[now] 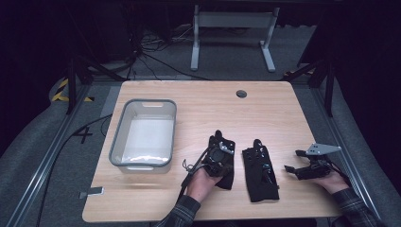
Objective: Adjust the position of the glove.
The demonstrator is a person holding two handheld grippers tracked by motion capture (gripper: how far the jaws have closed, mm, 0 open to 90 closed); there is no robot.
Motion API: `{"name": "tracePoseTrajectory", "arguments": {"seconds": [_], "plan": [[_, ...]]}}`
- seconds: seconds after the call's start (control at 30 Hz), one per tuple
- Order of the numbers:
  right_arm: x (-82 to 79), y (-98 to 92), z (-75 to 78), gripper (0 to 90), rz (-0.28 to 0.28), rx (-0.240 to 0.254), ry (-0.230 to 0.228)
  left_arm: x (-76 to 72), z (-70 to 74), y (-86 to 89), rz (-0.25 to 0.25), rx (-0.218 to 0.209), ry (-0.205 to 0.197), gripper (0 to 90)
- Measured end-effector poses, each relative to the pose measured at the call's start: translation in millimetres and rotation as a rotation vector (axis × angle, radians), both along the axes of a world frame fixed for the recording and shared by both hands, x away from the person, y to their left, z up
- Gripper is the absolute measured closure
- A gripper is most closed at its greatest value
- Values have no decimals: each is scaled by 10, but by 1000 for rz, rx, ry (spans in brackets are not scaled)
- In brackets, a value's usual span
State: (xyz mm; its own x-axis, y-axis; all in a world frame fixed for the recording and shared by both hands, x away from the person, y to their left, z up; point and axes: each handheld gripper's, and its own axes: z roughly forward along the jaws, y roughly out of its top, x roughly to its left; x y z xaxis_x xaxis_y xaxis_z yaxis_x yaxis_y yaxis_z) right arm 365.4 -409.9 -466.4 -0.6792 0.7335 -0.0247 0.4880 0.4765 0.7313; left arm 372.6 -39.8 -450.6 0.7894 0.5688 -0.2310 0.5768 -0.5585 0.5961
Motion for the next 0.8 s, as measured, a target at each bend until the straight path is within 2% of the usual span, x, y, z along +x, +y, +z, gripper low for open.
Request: {"name": "tracePoseTrajectory", "arguments": {"seconds": [0.07, 0.1, 0.13, 0.3, 0.47, 0.53, 0.6, 0.8], "plan": [[0, 0, 0, 137, 0, 0, 0, 10, 41, 36, 12, 2, -29, 896], [0, 0, 0, 137, 0, 0, 0, 10, 41, 36, 12, 2, -29, 896], [1, -1, 0, 137, 1, 0, 0, 38, 67, 90, 33, 2, -44, 896], [1, -1, 0, 137, 1, 0, 0, 139, 84, 245, 82, 5, -57, 896], [1, 0, 0, 137, 1, 0, 0, 233, 160, 386, 146, 22, -113, 896], [1, 0, 0, 137, 1, -1, 0, 253, 142, 398, 155, 27, -111, 896], [1, 0, 0, 138, 1, -1, 0, 267, 101, 384, 154, 75, -118, 896], [0, -1, 6, 164, -3, -1, 2, 247, 20, 297, 124, 135, -114, 897]]}}
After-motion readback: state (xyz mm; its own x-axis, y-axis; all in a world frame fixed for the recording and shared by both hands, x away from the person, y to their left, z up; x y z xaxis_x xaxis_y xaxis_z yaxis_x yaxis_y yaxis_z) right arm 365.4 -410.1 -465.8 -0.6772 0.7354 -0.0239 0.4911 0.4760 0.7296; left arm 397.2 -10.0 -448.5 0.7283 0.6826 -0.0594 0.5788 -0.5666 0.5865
